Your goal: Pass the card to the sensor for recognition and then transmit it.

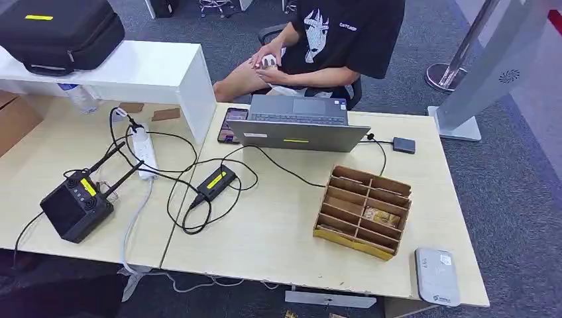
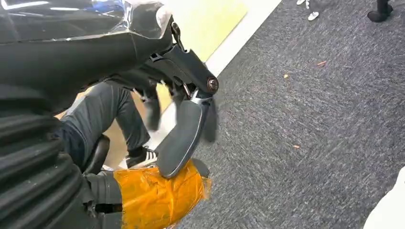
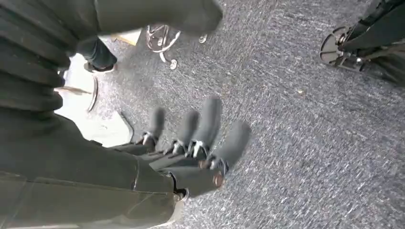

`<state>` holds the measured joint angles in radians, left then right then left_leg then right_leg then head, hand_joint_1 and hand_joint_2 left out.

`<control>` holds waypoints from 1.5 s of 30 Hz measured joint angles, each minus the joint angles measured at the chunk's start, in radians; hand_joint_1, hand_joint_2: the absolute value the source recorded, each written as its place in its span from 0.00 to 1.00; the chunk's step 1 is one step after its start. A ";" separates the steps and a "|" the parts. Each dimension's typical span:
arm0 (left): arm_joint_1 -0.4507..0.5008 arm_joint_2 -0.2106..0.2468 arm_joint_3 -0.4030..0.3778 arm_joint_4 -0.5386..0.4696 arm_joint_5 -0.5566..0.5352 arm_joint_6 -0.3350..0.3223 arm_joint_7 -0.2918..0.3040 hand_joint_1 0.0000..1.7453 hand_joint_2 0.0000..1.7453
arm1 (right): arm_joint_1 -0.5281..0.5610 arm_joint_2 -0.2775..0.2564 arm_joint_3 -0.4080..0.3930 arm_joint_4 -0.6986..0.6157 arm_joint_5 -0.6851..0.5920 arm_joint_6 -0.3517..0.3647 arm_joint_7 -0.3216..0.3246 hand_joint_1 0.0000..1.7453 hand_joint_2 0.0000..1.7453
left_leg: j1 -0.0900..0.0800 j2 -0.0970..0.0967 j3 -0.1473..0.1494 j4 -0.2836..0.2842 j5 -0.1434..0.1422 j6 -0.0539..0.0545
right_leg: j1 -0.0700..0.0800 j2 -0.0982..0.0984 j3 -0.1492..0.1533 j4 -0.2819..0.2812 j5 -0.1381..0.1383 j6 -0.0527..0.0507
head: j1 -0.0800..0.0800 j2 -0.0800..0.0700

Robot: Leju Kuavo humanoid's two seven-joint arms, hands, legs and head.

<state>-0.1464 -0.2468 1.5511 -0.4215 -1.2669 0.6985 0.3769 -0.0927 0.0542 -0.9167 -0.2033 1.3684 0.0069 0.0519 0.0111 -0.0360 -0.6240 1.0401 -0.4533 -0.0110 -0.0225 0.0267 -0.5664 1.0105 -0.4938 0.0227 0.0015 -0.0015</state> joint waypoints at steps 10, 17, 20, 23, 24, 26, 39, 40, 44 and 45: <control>0.000 -0.006 0.000 -0.010 -0.003 0.000 0.007 0.00 1.00 | 0.000 0.005 0.000 0.000 0.000 -0.016 0.010 0.00 1.00 | 0.000 0.000 0.000 0.000 0.000 0.000 | 0.000 0.000 0.000 0.000 0.000 0.000 | 0.000 0.000; 0.000 -0.010 0.000 -0.015 -0.002 0.000 0.007 0.84 1.00 | 0.000 0.006 0.000 0.000 0.000 -0.017 0.010 0.35 1.00 | 0.000 0.000 0.000 0.000 0.000 0.000 | 0.000 0.000 0.000 0.000 0.000 0.000 | 0.000 0.000; 0.000 -0.010 0.000 -0.014 0.002 0.000 0.005 0.92 1.00 | 0.000 0.007 0.000 0.000 0.000 -0.006 0.005 0.85 1.00 | 0.000 0.000 0.000 0.000 0.000 0.000 | 0.000 0.000 0.000 0.000 0.000 0.000 | 0.000 0.000; 0.000 -0.010 0.000 -0.014 0.002 0.000 0.002 0.92 1.00 | 0.000 0.007 0.001 0.000 0.000 -0.005 0.000 0.84 1.00 | 0.000 0.000 0.000 0.000 0.000 0.000 | 0.000 0.000 0.000 0.000 0.000 0.000 | 0.000 0.000; 0.000 -0.010 0.000 -0.014 0.002 0.000 0.002 0.92 1.00 | 0.000 0.007 0.001 0.000 0.000 -0.003 0.000 0.82 1.00 | 0.000 0.000 0.000 0.000 0.000 0.000 | 0.000 0.000 0.000 0.000 0.000 0.000 | 0.000 0.000; 0.000 -0.010 0.000 -0.014 0.003 0.000 0.000 0.93 1.00 | 0.000 0.007 0.001 0.000 0.000 0.000 -0.003 0.82 1.00 | 0.000 0.000 0.000 0.000 0.000 0.000 | 0.000 0.000 0.000 0.000 0.000 0.000 | 0.000 0.000; 0.000 -0.010 0.000 -0.014 0.004 0.000 0.000 0.85 1.00 | 0.000 0.007 0.002 0.000 0.000 0.001 -0.009 0.75 1.00 | 0.000 0.000 0.000 0.000 0.000 0.000 | 0.000 0.000 0.000 0.000 0.000 0.000 | 0.000 0.000; 0.000 -0.010 0.000 -0.014 0.004 0.000 0.000 0.43 1.00 | 0.000 0.007 0.002 0.000 0.000 0.001 -0.009 0.23 1.00 | 0.000 0.000 0.000 0.000 0.000 0.000 | 0.000 0.000 0.000 0.000 0.000 0.000 | 0.000 0.000; 0.000 -0.010 0.000 -0.014 0.002 0.000 0.000 0.00 1.00 | 0.000 0.007 0.002 0.000 0.000 -0.002 -0.009 0.00 1.00 | 0.000 0.000 0.000 0.000 0.000 0.000 | 0.000 0.000 0.000 0.000 0.000 0.000 | 0.000 0.000; 0.000 -0.010 0.000 -0.014 0.000 0.000 0.001 0.00 1.00 | 0.000 0.007 0.002 0.000 0.000 -0.006 -0.008 0.00 1.00 | 0.000 0.000 0.000 0.000 0.000 0.000 | 0.000 0.000 0.000 0.000 0.000 0.000 | 0.000 0.000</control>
<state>-0.1467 -0.2564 1.5511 -0.4360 -1.2669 0.6989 0.3777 -0.0928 0.0614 -0.9148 -0.2033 1.3687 0.0007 0.0435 0.0111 -0.0360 -0.6240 1.0401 -0.4533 -0.0110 -0.0225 0.0267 -0.5665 1.0105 -0.4938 0.0227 0.0011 -0.0015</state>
